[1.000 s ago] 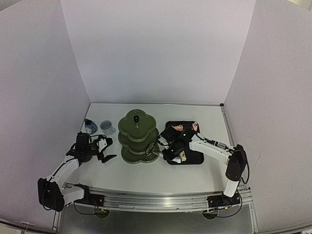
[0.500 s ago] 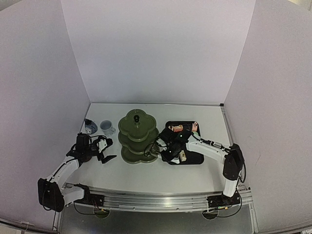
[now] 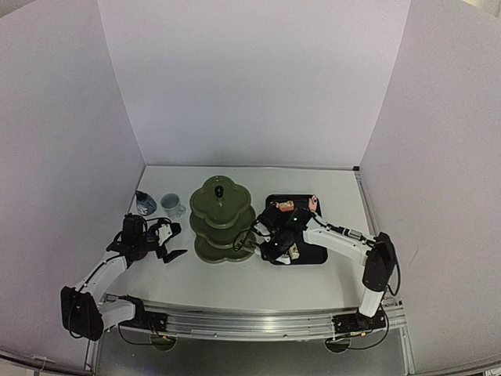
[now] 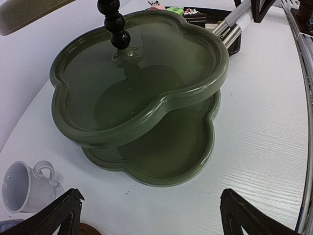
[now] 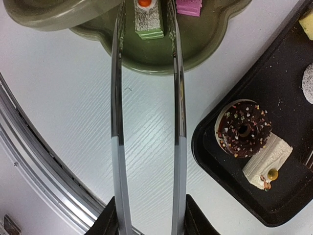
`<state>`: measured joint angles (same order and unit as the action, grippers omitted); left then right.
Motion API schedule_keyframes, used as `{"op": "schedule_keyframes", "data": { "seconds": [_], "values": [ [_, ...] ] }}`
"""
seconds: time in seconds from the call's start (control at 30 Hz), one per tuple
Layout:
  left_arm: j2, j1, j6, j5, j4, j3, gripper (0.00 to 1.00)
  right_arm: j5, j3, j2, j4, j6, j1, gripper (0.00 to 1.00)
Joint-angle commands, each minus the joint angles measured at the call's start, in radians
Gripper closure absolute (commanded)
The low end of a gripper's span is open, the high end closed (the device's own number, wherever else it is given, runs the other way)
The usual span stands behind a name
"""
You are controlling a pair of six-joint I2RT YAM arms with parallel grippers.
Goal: Serve the afternoon tea
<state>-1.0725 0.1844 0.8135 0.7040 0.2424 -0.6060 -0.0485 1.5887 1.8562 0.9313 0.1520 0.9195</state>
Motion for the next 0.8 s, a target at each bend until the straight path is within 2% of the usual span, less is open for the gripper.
{"op": "schedule_keyframes", "data": {
  "seconds": [0.0,0.23,0.47,0.77],
  "values": [
    [0.011,0.003,0.011,0.008,-0.016,0.002,0.01,-0.024,-0.033,-0.118,0.032,0.03,0.004,0.64],
    [0.002,0.004,0.017,0.013,-0.014,-0.006,0.01,-0.023,-0.068,-0.176,0.127,0.051,0.003,0.66],
    [0.002,0.003,-0.016,0.02,-0.02,-0.01,0.01,0.06,-0.124,-0.3,0.179,0.111,0.0,0.68],
    [-0.009,0.003,-0.018,0.032,-0.028,-0.018,0.01,0.109,-0.147,-0.356,0.271,0.202,-0.072,0.7]
  ]
}}
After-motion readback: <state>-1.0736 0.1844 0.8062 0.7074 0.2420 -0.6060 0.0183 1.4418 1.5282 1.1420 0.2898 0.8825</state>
